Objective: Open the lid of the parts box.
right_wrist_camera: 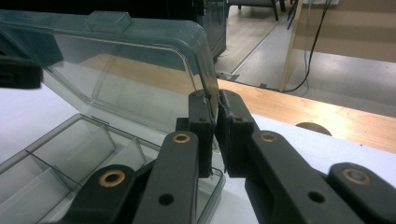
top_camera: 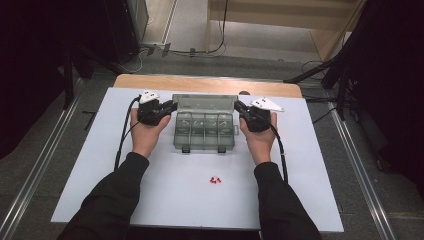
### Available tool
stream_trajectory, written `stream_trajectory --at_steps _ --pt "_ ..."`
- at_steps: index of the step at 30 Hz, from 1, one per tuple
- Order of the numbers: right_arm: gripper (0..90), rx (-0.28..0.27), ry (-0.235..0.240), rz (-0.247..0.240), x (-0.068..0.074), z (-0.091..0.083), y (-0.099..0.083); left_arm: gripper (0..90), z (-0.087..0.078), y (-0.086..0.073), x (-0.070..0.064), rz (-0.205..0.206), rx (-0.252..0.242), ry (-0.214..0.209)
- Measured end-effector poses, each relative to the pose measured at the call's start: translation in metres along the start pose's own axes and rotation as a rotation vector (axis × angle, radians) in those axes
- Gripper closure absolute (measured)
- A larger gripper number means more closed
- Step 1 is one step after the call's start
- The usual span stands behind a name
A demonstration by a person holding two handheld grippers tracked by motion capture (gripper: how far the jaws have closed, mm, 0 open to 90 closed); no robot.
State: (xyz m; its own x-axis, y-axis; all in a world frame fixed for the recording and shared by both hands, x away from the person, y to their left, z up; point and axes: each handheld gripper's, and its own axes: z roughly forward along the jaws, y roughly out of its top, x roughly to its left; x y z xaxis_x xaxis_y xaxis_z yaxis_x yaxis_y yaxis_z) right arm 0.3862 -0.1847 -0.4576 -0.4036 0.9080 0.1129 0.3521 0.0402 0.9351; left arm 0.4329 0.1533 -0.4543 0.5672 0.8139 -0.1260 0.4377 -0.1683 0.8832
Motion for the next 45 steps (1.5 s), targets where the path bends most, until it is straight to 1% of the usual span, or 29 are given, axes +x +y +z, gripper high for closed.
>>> stream_trajectory --at_steps 3,4,5,8,9,10,12,14,16,17,18,22,25,26,28,30,32,35,38,39,41,43,44,45 --pt "85.2 0.008 0.008 0.022 -0.002 0.001 0.001 72.9 0.004 0.0 0.002 -0.003 0.004 0.001" --pt "85.3 0.005 0.01 0.028 -0.003 0.002 0.002 73.0 0.005 0.0 0.002 0.009 0.004 0.004" --pt "85.3 0.01 0.012 0.037 -0.003 0.003 0.003 73.2 0.006 0.001 0.002 0.01 0.002 0.003" --pt "85.2 0.016 0.01 0.046 -0.003 0.005 0.005 76.2 0.007 0.003 0.003 0.017 -0.002 -0.003" --pt "85.3 0.019 0.01 0.045 -0.004 0.005 0.006 77.1 0.008 0.003 0.003 0.018 -0.004 -0.007" --pt "85.4 0.017 0.008 0.038 -0.005 0.006 0.007 80.0 0.009 0.003 0.003 0.018 -0.009 -0.011" --pt "85.4 0.023 0.009 0.046 -0.005 0.006 0.008 80.4 0.01 0.004 0.003 0.035 -0.008 -0.006" --pt "85.5 0.027 0.015 0.054 -0.006 0.007 0.008 80.9 0.01 0.004 0.004 0.026 -0.01 -0.007" --pt "85.5 0.025 0.014 0.059 -0.006 0.007 0.009 81.3 0.011 0.005 0.004 0.03 -0.011 0.001" --pt "85.5 0.025 0.01 0.054 -0.006 0.008 0.009 81.4 0.011 0.005 0.003 0.024 -0.014 0.001" --pt "85.5 0.029 0.011 0.06 -0.005 0.008 0.009 81.5 0.012 0.005 0.003 0.022 -0.015 0.003" --pt "85.2 0.037 0.004 0.051 -0.006 0.01 0.008 81.8 0.012 0.007 0.004 0.005 0.003 0.005" --pt "83.3 0.049 0.004 0.054 -0.007 0.013 0.006 82.0 0.013 0.008 0.002 -0.001 0.005 0.014" --pt "82.9 0.049 0.001 0.048 -0.008 0.015 0.005 82.0 0.013 0.008 0.003 -0.002 0.004 0.013" --pt "81.3 0.059 -0.002 0.056 -0.008 0.018 0.002 82.0 0.014 0.008 0.003 -0.009 0.004 0.01" --pt "80.1 0.063 -0.015 0.042 -0.008 0.021 0.0 82.0 0.014 0.008 0.003 -0.011 0.005 0.015" --pt "80.1 0.061 -0.018 0.049 -0.009 0.024 -0.001 82.1 0.015 0.009 0.004 -0.011 0.009 0.013" --pt "82.8 0.06 -0.02 0.059 -0.009 0.027 -0.001 82.5 0.017 0.011 0.005 -0.013 0.007 0.014" --pt "85.3 0.059 -0.031 0.056 -0.011 0.029 -0.001 82.5 0.018 0.011 0.006 -0.017 0.007 0.011" --pt "85.5 0.058 -0.034 0.056 -0.011 0.029 -0.001 82.6 0.019 0.011 0.006 -0.022 0.008 0.013" --pt "85.9 0.055 -0.046 0.081 -0.009 0.031 0.0 82.5 0.021 0.012 0.007 -0.038 0.008 0.014" --pt "86.2 0.058 -0.053 0.088 -0.01 0.033 0.001 82.2 0.023 0.012 0.008 -0.048 0.011 0.013" --pt "86.3 0.063 -0.053 0.096 -0.01 0.033 0.001 82.2 0.023 0.012 0.009 -0.05 0.017 0.012" --pt "86.3 0.067 -0.052 0.102 -0.01 0.034 0.002 82.1 0.024 0.013 0.009 -0.064 0.025 0.013"
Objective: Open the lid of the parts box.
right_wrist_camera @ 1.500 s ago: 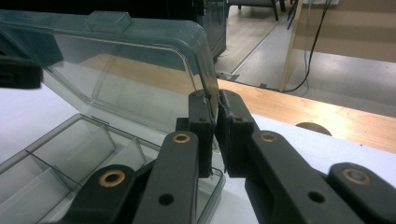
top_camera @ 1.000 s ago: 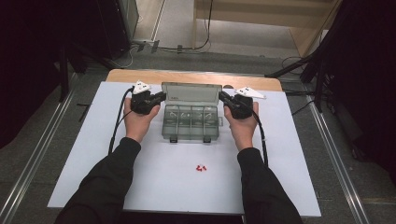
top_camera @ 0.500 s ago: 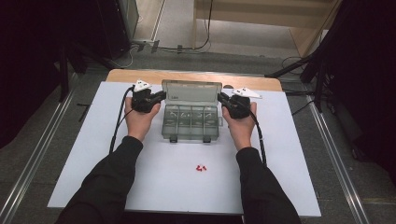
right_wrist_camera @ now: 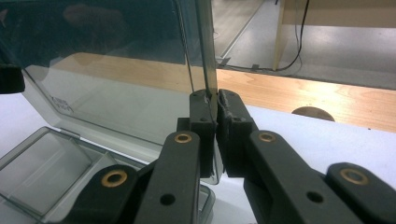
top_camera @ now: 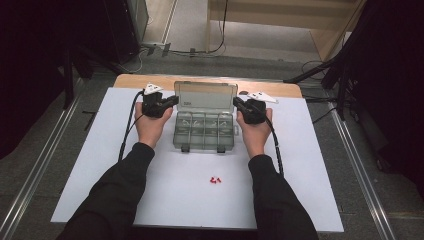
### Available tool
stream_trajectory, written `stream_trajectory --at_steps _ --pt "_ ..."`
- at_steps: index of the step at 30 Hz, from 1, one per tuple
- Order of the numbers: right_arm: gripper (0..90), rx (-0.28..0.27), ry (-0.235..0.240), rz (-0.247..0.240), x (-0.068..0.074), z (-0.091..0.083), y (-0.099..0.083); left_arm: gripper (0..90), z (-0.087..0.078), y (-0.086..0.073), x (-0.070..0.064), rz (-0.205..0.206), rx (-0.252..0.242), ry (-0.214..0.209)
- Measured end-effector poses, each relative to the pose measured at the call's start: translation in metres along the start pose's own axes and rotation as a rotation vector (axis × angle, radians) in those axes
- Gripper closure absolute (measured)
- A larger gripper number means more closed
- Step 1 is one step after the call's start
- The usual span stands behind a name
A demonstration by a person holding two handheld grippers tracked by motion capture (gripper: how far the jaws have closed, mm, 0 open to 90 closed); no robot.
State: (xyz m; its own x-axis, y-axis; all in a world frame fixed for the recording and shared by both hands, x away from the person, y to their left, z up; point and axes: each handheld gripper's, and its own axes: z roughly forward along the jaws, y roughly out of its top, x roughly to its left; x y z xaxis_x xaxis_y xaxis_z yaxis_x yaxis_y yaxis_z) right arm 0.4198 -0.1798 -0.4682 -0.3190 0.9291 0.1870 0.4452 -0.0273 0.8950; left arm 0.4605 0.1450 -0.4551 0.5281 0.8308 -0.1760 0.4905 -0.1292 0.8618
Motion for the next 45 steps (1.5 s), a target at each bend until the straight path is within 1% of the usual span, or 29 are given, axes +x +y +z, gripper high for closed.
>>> stream_trajectory --at_steps 2,5,8,10,12,14,15,16,17,20,22,24,26,28,30,32,38,40,41,42,45 --pt "86.4 0.012 0.002 0.008 -0.001 0.001 0.002 82.0 0.001 0.001 0.002 -0.025 0.008 -0.013" --pt "86.4 0.023 0.003 0.003 -0.002 0.002 0.004 82.0 0.003 0.004 0.004 -0.045 0.022 -0.016" --pt "86.4 0.035 0.01 0.026 -0.003 0.003 0.006 81.9 0.005 0.006 0.006 -0.067 0.036 -0.021" --pt "86.4 0.042 0.014 0.027 -0.005 0.004 0.008 81.9 0.006 0.007 0.007 -0.081 0.042 -0.026" --pt "86.4 0.058 0.022 0.046 -0.005 0.005 0.009 82.0 0.007 0.008 0.008 -0.088 0.049 -0.027" --pt "86.5 0.07 0.028 0.046 -0.007 0.005 0.011 82.4 0.008 0.009 0.008 -0.081 0.054 -0.023" --pt "86.7 0.074 0.031 0.051 -0.007 0.006 0.011 83.5 0.009 0.009 0.007 -0.062 0.06 -0.015" --pt "86.8 0.077 0.036 0.05 -0.008 0.006 0.012 83.9 0.009 0.01 0.006 -0.055 0.064 -0.01" --pt "87.0 0.079 0.039 0.053 -0.009 0.007 0.012 84.0 0.01 0.011 0.007 -0.056 0.071 -0.01" --pt "87.6 0.089 0.033 0.043 -0.009 0.008 0.013 84.0 0.012 0.012 0.009 -0.076 0.077 -0.02" --pt "87.7 0.1 0.036 0.05 -0.01 0.009 0.015 84.0 0.013 0.012 0.011 -0.09 0.076 -0.022" --pt "87.7 0.11 0.041 0.06 -0.011 0.01 0.016 84.0 0.014 0.013 0.012 -0.091 0.086 -0.031" --pt "87.6 0.118 0.045 0.068 -0.012 0.011 0.017 83.9 0.016 0.013 0.013 -0.094 0.088 -0.03" --pt "87.6 0.123 0.054 0.085 -0.014 0.012 0.017 83.8 0.017 0.014 0.014 -0.106 0.091 -0.037" --pt "87.6 0.125 0.058 0.086 -0.015 0.013 0.017 83.8 0.019 0.016 0.016 -0.115 0.101 -0.04" --pt "87.6 0.129 0.058 0.085 -0.017 0.014 0.018 83.8 0.02 0.017 0.017 -0.114 0.114 -0.043" --pt "87.6 0.144 0.074 0.096 -0.021 0.019 0.019 84.1 0.025 0.018 0.021 -0.145 0.124 -0.059" --pt "87.6 0.151 0.076 0.103 -0.022 0.02 0.019 84.8 0.027 0.019 0.021 -0.133 0.137 -0.052" --pt "87.6 0.152 0.077 0.106 -0.023 0.02 0.018 84.8 0.028 0.02 0.021 -0.135 0.14 -0.053" --pt "87.6 0.153 0.084 0.119 -0.025 0.021 0.018 84.8 0.028 0.021 0.021 -0.138 0.148 -0.054" --pt "87.7 0.154 0.088 0.128 -0.027 0.022 0.017 84.7 0.029 0.02 0.023 -0.155 0.147 -0.063"
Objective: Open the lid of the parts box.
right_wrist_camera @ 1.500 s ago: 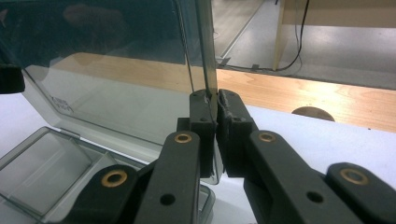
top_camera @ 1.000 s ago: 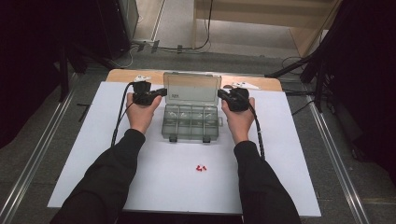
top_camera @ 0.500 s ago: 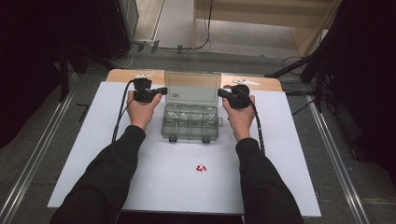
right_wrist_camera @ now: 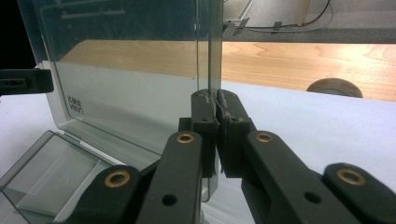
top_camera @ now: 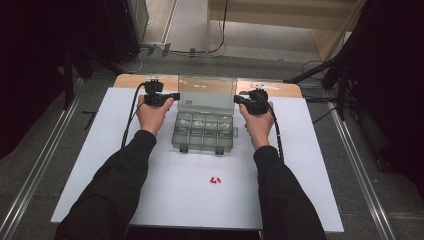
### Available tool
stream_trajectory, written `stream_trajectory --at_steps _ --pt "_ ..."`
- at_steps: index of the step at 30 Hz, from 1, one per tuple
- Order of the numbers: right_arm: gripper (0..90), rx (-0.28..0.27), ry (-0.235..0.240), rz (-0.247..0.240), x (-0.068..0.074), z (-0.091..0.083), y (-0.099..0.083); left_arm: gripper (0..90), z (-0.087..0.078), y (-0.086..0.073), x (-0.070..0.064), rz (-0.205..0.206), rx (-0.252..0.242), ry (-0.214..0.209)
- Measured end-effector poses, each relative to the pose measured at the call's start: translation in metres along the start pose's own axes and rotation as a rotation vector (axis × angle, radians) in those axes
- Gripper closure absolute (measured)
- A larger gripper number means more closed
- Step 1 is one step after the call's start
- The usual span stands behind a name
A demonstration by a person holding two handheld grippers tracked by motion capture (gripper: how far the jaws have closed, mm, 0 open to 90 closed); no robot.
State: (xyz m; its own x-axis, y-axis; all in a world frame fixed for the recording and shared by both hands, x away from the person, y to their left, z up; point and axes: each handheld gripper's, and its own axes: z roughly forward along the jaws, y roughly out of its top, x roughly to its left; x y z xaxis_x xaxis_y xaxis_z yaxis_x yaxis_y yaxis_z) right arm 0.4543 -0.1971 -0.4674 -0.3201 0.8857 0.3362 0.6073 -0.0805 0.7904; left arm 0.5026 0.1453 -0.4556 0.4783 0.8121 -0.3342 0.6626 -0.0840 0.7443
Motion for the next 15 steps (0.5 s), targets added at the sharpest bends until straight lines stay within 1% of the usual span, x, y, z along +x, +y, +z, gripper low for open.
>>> stream_trajectory --at_steps 5,7,10,11,15 --pt "88.0 0.007 -0.001 0.003 -0.0018 0.0033 0.0005 84.7 0.0008 -0.0003 0.0013 -0.006 0.002 -0.001" --pt "88.2 0.005 0.001 0.002 -0.0023 0.0048 0.0002 84.7 0.001 -0.0004 0.0021 -0.015 0.007 -0.005" --pt "88.4 0.011 0.007 -0.001 -0.0032 0.0051 0.0004 85.3 0.0023 -0.0012 0.0024 -0.01 0.005 0.003" --pt "88.4 0.015 0.007 0.0 -0.0038 0.0052 0.0003 85.3 0.0026 -0.0012 0.0021 -0.015 0.007 0.003" --pt "88.6 0.019 0.011 0.017 -0.0053 0.0066 0.0 85.4 0.0042 -0.0015 0.0034 -0.027 0.015 0.003"
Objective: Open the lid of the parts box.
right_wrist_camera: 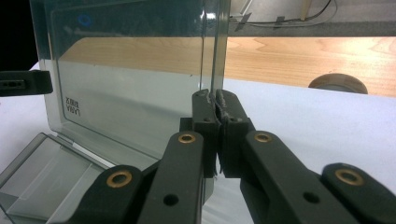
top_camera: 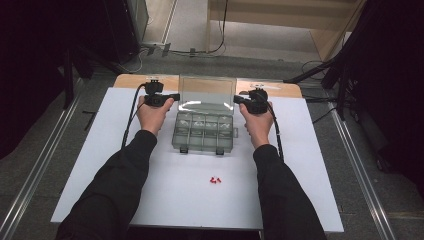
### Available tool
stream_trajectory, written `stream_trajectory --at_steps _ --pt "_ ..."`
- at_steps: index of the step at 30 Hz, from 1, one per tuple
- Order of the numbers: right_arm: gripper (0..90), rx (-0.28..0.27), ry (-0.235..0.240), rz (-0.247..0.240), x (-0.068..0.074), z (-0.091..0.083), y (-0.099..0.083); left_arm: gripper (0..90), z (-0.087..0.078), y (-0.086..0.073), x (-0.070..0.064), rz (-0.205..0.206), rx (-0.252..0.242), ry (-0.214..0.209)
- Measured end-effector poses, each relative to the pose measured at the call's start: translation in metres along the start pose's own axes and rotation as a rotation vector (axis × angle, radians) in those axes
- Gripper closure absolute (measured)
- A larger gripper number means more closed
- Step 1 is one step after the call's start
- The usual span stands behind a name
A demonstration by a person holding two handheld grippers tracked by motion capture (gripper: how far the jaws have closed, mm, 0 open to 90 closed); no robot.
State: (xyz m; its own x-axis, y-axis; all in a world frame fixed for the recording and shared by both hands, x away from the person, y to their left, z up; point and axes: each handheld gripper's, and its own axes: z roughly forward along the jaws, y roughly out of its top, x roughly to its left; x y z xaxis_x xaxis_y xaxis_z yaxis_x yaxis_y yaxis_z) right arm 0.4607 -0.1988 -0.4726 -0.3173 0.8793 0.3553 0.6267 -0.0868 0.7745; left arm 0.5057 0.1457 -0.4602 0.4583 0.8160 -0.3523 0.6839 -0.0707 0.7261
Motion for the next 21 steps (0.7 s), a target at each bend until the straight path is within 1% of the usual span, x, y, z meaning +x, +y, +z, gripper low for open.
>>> stream_trajectory --at_steps 5,8,9,14,16,17,19,21 --pt "88.6 0.014 -0.009 0.014 -0.001 0.004 -0.001 85.7 0.004 -0.001 0.003 -0.02 0.012 -0.004" --pt "88.7 0.02 -0.006 0.021 -0.003 0.006 -0.002 85.8 0.006 -0.002 0.004 -0.024 0.021 0.002" --pt "88.7 0.023 -0.006 0.032 -0.003 0.007 -0.003 85.7 0.007 -0.003 0.004 -0.025 0.022 0.003" --pt "88.7 0.025 -0.001 0.033 -0.006 0.01 -0.005 85.7 0.008 -0.003 0.006 -0.042 0.028 -0.005" --pt "88.6 0.029 -0.001 0.04 -0.007 0.011 -0.005 85.6 0.009 -0.004 0.007 -0.045 0.03 -0.009" --pt "88.6 0.03 0.0 0.045 -0.007 0.011 -0.006 85.6 0.01 -0.004 0.007 -0.054 0.033 -0.007" --pt "88.5 0.034 -0.001 0.056 -0.008 0.013 -0.007 85.6 0.011 -0.005 0.008 -0.051 0.04 -0.004" --pt "88.4 0.037 -0.003 0.054 -0.009 0.015 -0.008 85.6 0.012 -0.005 0.009 -0.058 0.047 -0.006"
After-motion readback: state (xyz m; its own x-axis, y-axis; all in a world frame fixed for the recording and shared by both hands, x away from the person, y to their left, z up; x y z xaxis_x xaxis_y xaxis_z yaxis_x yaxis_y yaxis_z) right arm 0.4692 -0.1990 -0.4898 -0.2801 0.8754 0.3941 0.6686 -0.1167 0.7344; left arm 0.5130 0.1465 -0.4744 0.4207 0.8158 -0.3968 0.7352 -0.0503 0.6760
